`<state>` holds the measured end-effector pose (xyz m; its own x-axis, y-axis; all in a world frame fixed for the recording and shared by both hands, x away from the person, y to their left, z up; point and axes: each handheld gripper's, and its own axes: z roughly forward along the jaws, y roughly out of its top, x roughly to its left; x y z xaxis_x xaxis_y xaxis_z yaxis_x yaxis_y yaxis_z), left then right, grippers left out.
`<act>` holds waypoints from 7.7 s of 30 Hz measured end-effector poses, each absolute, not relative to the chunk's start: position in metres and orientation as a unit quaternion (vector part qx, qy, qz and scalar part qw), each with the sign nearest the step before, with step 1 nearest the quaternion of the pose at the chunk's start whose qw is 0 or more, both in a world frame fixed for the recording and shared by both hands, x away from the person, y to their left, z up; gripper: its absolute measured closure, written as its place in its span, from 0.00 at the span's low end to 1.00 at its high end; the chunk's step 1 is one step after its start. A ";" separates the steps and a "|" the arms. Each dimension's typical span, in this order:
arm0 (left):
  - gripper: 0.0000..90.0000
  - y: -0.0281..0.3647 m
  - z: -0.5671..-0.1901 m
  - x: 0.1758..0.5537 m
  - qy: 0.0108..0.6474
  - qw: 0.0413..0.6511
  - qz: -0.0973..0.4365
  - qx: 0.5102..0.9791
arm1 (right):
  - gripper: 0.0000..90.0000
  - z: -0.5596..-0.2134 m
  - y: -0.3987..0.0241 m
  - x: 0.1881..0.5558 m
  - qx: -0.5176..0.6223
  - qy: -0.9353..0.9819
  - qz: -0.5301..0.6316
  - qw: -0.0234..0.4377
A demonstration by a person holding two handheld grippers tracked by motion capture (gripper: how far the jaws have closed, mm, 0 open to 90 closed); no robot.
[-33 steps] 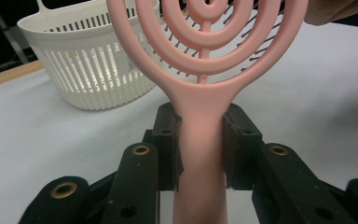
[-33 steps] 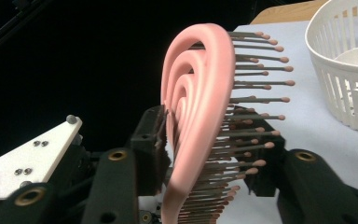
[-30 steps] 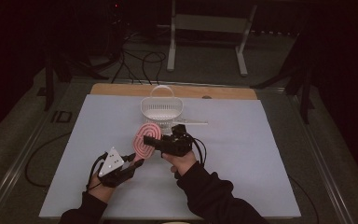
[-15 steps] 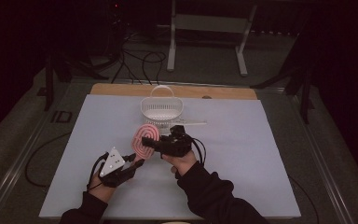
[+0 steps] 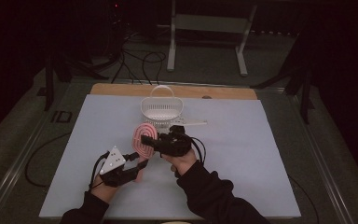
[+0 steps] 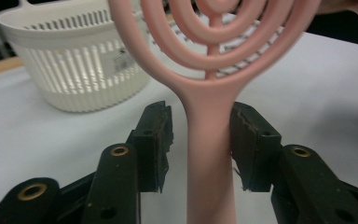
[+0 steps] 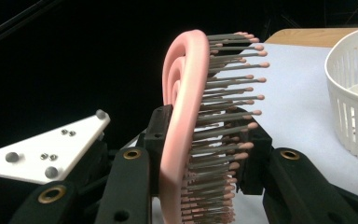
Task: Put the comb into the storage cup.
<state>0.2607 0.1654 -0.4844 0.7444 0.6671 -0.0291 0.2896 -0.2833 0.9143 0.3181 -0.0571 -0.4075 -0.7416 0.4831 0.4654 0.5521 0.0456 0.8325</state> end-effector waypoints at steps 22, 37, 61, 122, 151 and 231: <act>0.17 0.178 -0.482 0.269 0.336 0.529 0.121 0.770 | 0.71 -0.377 -0.076 0.331 -0.336 -0.721 -0.605 -0.034; 0.01 0.188 -0.481 0.270 0.338 0.508 0.109 0.784 | 0.71 -0.358 -0.087 0.340 -0.313 -0.728 -0.606 -0.071; 0.00 0.211 -0.487 0.259 0.355 0.490 0.117 0.788 | 0.71 -0.320 -0.102 0.351 -0.284 -0.728 -0.607 -0.144; 0.00 0.225 -0.495 0.248 0.348 0.481 0.151 0.790 | 0.71 -0.341 -0.079 0.423 -0.218 -0.730 -0.588 -0.270; 0.00 0.226 -0.495 0.248 0.346 0.481 0.151 0.791 | 0.71 -0.404 -0.060 0.446 -0.200 -0.757 -0.539 -0.311; 0.00 0.227 -0.495 0.247 0.342 0.479 0.152 0.794 | 0.56 -0.448 -0.022 0.409 -0.128 -0.795 -0.501 -0.316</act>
<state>0.2469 0.2268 -0.4950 0.7197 0.6890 -0.0859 0.3975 -0.3074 0.8646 0.4087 -0.0220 -0.4476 -0.7675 0.5197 -0.3752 -0.1141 0.4653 0.8778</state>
